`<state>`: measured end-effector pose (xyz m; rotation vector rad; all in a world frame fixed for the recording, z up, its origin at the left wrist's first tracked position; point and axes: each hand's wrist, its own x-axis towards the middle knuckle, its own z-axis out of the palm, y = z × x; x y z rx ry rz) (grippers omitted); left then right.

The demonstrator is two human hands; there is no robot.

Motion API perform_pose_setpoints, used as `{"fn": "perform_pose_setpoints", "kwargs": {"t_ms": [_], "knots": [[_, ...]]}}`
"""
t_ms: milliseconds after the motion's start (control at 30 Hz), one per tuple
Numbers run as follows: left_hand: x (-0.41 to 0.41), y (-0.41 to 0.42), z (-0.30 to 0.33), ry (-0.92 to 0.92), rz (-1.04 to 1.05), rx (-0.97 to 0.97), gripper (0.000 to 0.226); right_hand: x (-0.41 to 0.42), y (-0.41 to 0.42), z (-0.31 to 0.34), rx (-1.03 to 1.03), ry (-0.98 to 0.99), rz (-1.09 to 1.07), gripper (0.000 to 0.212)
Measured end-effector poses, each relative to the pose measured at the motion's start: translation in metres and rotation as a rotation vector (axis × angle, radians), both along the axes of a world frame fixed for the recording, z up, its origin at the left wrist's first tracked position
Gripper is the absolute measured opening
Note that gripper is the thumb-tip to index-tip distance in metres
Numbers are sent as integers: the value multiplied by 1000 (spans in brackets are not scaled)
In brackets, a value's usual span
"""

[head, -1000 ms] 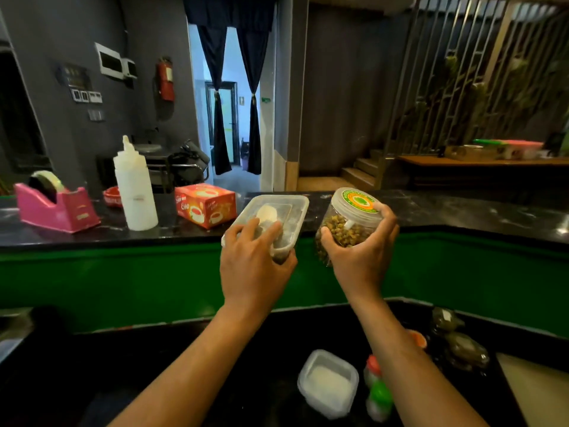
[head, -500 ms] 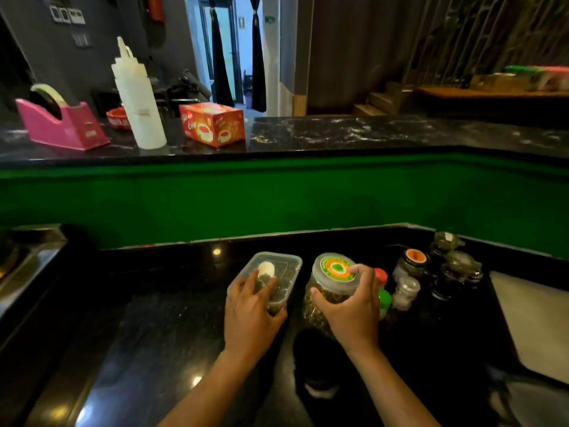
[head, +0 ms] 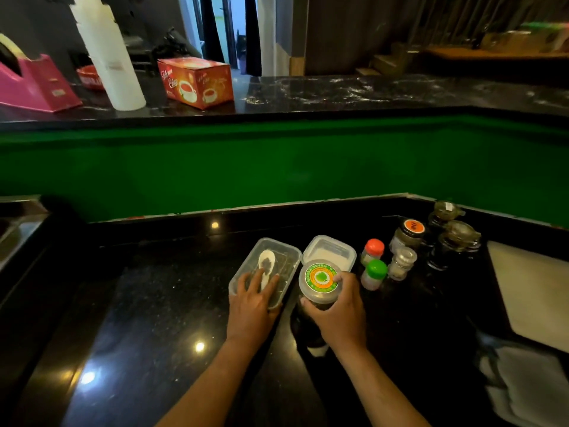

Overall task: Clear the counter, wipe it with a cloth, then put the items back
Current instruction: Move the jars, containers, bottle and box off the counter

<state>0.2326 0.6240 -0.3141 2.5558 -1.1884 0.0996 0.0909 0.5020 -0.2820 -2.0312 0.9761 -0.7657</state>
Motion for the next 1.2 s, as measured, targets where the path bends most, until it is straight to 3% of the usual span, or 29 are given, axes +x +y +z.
{"fn": "perform_pose_setpoints", "kwargs": {"t_ms": [133, 267, 400, 733, 1033, 1200], "knots": [[-12, 4, 10, 123, 29, 129, 78, -5, -6, 5, -100, 37, 40, 76], [-21, 7, 44, 134, 85, 51, 65, -1, -17, 26, -232, 7, 24, 63], [-13, 3, 96, -45, 199, -126, 45, 22, -25, 66, -321, -77, 89, 48], [52, 15, 243, -324, 324, -356, 45, 126, -8, 176, -469, -271, 212, 39], [149, 24, 319, -403, 256, -388, 32, 232, 2, 262, -478, -267, 176, 52], [196, 27, 327, -295, 356, -580, 58, 289, 0, 285, -435, -193, 170, 70]]}}
